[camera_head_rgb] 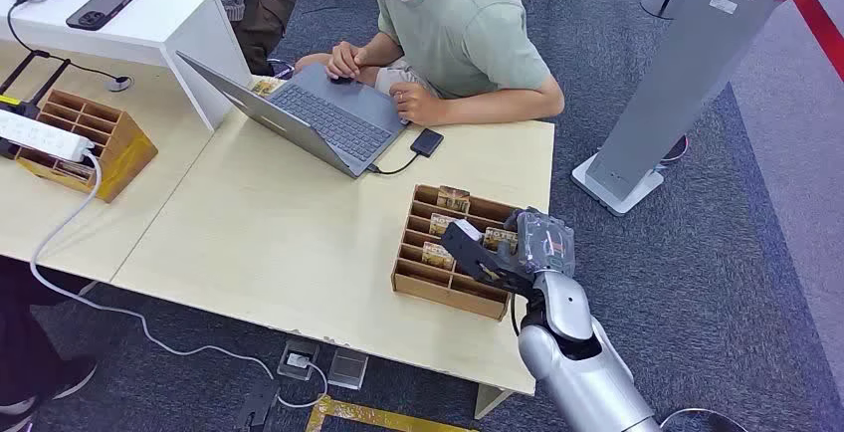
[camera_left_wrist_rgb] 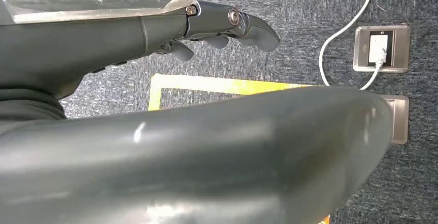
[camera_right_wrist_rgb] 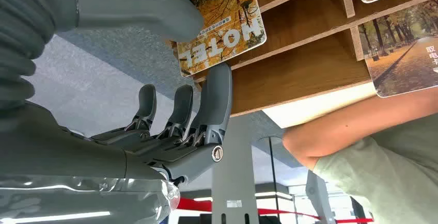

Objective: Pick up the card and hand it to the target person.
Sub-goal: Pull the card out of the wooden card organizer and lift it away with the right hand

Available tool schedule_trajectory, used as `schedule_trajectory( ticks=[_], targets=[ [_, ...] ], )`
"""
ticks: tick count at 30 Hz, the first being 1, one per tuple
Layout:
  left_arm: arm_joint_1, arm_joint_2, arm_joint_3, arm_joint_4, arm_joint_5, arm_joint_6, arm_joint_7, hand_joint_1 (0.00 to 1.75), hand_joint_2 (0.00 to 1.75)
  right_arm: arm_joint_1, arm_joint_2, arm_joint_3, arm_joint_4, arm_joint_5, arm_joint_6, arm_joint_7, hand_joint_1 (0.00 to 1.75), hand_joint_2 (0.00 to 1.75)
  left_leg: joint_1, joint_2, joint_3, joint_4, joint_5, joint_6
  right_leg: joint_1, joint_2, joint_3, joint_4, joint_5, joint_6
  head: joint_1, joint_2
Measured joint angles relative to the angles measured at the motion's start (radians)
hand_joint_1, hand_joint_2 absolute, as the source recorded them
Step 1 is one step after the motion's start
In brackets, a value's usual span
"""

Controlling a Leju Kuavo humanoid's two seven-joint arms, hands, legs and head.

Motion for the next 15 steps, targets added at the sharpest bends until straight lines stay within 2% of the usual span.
schedule_trajectory(
  ticks=[15],
  targets=[
    [0.0, -0.001, 0.0, 0.0, 0.0, 0.0, 0.003, 0.0, 0.0, 0.0, 0.005, 0.027, 0.006, 0.054, -0.007, -0.006, 0.97, 1.75, 0.0, 0.0, 0.0, 0.0, 0.0, 0.0, 0.0, 0.0, 0.0, 0.0, 0.0, 0.0, 0.0, 0.0]
  ],
)
